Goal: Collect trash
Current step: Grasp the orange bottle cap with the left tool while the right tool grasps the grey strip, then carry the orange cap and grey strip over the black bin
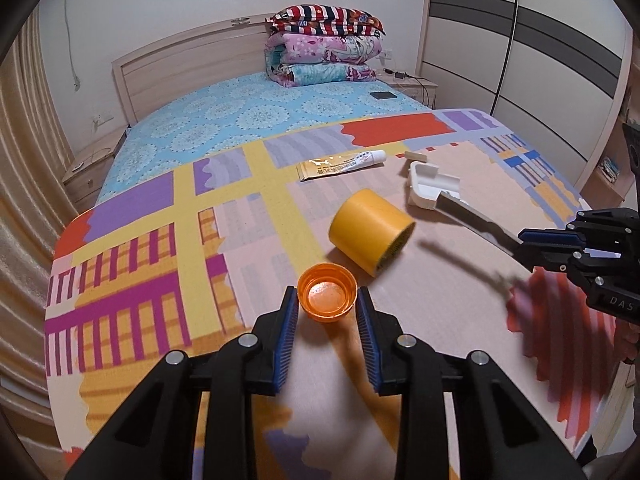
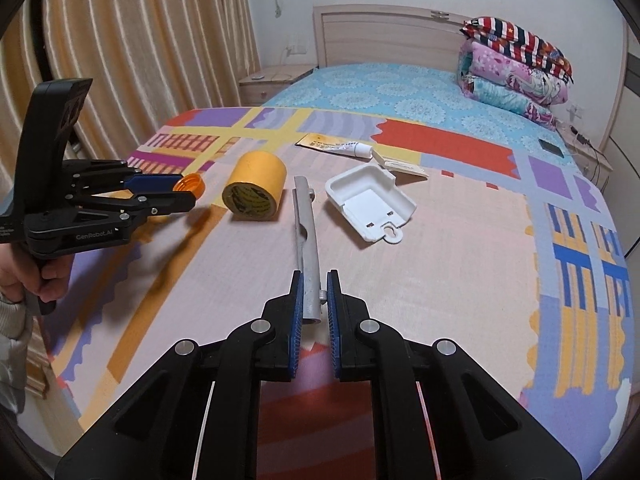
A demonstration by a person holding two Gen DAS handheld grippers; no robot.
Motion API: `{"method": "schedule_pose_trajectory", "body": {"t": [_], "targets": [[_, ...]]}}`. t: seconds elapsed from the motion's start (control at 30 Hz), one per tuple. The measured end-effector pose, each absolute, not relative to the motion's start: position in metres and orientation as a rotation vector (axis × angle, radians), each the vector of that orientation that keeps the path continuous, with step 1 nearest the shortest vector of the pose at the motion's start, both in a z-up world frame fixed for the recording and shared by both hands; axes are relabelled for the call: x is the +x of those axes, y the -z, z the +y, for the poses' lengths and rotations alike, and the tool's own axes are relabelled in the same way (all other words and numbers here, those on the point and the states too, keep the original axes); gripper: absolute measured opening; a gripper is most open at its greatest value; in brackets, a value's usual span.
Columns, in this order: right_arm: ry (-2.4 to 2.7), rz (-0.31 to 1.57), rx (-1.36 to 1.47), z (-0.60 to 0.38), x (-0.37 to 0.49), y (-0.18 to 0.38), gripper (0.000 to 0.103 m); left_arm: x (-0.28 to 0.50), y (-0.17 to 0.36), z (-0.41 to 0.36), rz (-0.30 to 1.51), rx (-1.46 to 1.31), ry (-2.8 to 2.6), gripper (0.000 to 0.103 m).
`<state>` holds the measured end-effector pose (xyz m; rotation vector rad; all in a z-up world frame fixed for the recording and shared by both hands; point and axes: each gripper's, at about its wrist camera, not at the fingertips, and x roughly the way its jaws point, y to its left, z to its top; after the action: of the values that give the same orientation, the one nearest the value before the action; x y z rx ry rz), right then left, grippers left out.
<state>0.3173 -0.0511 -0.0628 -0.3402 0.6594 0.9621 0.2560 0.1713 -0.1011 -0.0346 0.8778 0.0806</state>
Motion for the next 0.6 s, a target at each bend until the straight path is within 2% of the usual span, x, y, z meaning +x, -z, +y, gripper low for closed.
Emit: {"method": "schedule_pose_trajectory", "body": {"t": [0.6], "targets": [[-0.969,0.608,-0.321,-0.109,0.247,0.049,0.012,0.165,0.06,0.098,0.818,-0.021,-0.019,0.029]]}}
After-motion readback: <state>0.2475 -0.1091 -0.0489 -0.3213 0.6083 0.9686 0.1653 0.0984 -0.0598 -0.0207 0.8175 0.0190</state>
